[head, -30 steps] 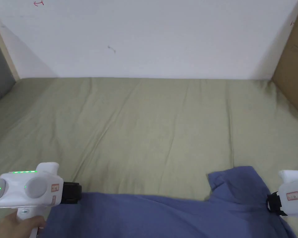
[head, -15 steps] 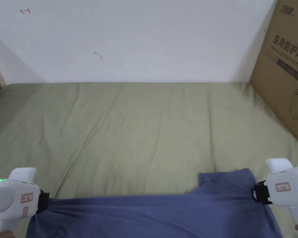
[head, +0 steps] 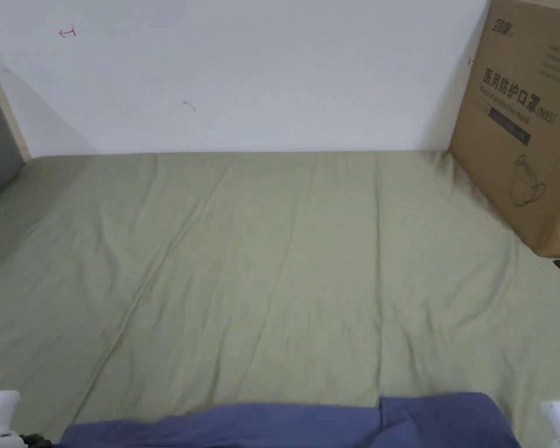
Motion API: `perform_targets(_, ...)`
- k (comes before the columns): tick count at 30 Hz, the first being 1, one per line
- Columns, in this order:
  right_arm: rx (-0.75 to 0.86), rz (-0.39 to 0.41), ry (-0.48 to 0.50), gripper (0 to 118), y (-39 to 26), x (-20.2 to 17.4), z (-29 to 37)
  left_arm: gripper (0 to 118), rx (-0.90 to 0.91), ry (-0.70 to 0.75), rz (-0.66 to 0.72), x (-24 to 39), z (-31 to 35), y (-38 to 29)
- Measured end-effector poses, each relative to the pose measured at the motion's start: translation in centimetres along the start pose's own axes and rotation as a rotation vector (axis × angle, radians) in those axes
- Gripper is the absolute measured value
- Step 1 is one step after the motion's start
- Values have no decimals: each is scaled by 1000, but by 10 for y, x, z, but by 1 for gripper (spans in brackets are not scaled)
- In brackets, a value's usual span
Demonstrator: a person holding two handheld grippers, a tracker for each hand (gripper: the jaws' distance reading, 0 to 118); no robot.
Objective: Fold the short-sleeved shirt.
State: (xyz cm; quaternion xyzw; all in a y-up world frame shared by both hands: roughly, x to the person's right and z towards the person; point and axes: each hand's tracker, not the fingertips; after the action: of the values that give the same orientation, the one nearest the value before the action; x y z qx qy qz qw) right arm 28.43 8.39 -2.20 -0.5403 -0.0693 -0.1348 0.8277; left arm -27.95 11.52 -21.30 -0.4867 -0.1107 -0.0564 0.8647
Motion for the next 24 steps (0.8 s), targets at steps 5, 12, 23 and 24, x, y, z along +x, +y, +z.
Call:
perform_targets(5,27,59,-183,66,-15,-13,-10,95,-30,112,-37,0,-21,-19)
perform_targets(12,203,27,-96,67,18,-35,29,91,92,6,59,-2,17,-2)
perform_targets(23,193,135,71,0,28,-123,-12,0,91,-95,115,-2,9,-24)
perform_targets(24,193,137,88,0,29,-131,-16,0,94,-125,140,-11,7,-27)
